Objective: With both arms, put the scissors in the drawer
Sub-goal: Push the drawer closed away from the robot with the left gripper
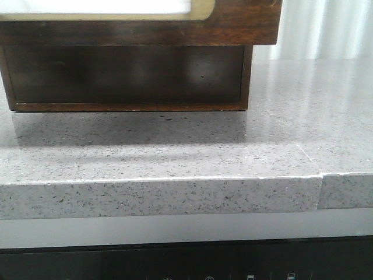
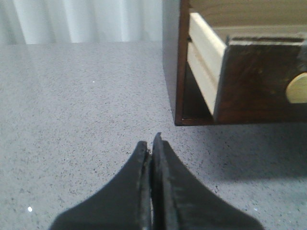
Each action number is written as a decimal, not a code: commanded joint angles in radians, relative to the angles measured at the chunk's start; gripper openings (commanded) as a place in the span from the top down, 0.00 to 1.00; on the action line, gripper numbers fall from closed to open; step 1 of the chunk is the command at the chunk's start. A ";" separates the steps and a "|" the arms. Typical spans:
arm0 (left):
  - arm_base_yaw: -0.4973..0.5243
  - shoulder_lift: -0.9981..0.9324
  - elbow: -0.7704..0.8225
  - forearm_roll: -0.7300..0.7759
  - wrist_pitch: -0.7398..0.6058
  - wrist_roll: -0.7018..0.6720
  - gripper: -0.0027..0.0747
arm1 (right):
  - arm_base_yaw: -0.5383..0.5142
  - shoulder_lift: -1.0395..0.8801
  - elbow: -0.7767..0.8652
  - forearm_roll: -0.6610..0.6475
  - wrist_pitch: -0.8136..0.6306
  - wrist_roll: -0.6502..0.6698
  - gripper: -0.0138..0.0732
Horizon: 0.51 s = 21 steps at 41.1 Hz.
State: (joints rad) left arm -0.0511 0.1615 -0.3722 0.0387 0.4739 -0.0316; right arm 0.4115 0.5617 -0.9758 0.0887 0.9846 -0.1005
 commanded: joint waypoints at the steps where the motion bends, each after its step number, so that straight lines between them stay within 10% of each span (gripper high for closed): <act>1: 0.041 -0.063 0.086 -0.066 -0.181 -0.008 0.99 | -0.001 0.004 -0.022 -0.010 -0.068 -0.002 0.98; 21: 0.053 -0.184 0.394 -0.023 -0.554 0.003 0.99 | -0.001 0.004 -0.022 -0.010 -0.064 -0.002 0.98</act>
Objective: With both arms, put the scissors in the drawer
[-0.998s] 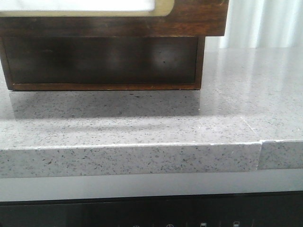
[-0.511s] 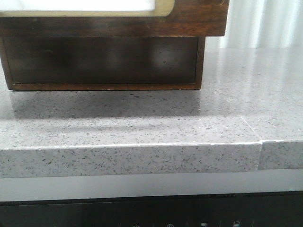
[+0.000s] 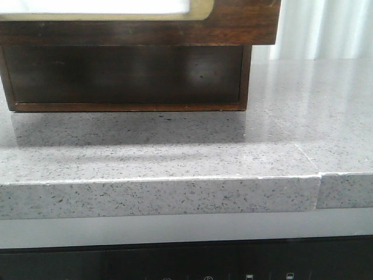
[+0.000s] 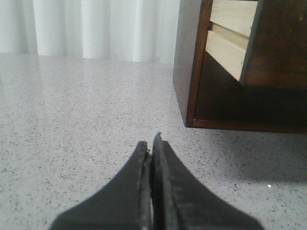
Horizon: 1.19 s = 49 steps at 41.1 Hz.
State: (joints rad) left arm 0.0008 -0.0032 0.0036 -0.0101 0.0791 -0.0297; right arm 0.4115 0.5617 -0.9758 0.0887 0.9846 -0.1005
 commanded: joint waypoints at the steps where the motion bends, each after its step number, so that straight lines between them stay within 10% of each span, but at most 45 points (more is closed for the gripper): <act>1: 0.002 -0.019 0.026 0.028 -0.168 0.001 0.99 | -0.001 0.004 -0.022 -0.010 -0.064 -0.002 0.98; 49: -0.016 -0.019 0.025 0.037 -0.151 0.001 0.99 | -0.001 0.004 -0.022 -0.010 -0.054 -0.002 0.98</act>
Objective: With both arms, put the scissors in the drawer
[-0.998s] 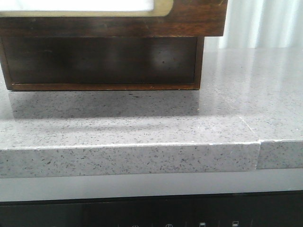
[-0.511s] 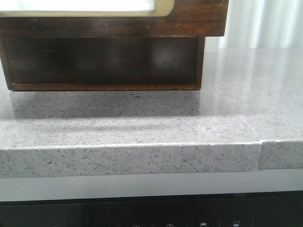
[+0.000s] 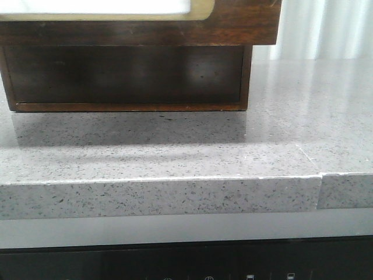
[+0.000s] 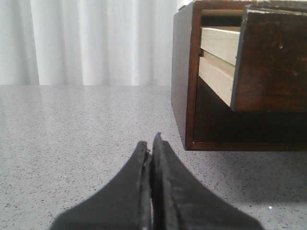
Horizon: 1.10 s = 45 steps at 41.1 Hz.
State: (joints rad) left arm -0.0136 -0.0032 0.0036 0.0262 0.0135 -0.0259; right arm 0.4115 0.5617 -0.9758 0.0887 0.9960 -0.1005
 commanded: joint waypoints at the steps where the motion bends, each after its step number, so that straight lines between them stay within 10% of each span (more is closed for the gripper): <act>1: -0.001 -0.019 0.025 0.000 -0.086 -0.003 0.99 | -0.001 0.004 -0.022 -0.010 -0.066 -0.002 0.98; 30: -0.004 -0.019 0.025 0.000 -0.086 -0.003 0.99 | -0.206 -0.220 0.321 -0.017 -0.077 -0.002 0.98; 45: -0.004 -0.019 0.025 0.000 -0.086 -0.003 0.99 | -0.323 -0.477 0.713 -0.079 -0.702 -0.009 0.98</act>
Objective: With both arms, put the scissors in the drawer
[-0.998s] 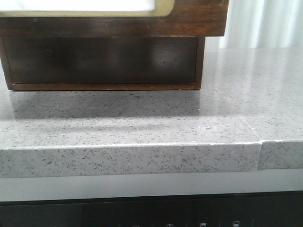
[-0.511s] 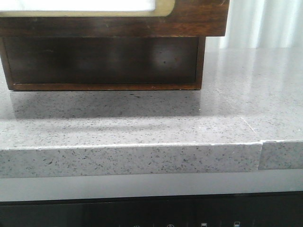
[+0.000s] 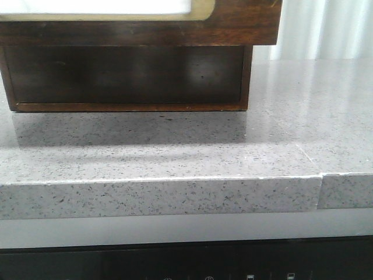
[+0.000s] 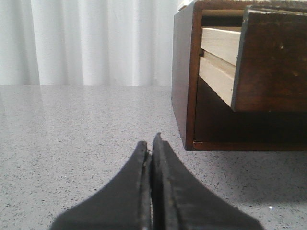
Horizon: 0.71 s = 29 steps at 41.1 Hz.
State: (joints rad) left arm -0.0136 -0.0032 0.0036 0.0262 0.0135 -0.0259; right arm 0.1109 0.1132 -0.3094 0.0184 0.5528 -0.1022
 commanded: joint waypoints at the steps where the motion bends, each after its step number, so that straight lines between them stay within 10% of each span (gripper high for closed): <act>1: -0.004 -0.019 0.025 0.000 -0.086 -0.003 0.99 | -0.029 -0.039 0.077 -0.008 -0.298 -0.007 0.98; 16: -0.004 -0.019 0.025 0.000 -0.086 -0.003 0.99 | -0.069 -0.140 0.337 -0.007 -0.628 -0.007 0.98; 29: -0.004 -0.019 0.025 0.000 -0.086 -0.003 0.99 | -0.069 -0.140 0.336 -0.007 -0.618 -0.007 0.98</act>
State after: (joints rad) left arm -0.0136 -0.0032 0.0036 0.0262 0.0135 -0.0259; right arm 0.0475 -0.0102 0.0254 0.0184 0.0216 -0.1022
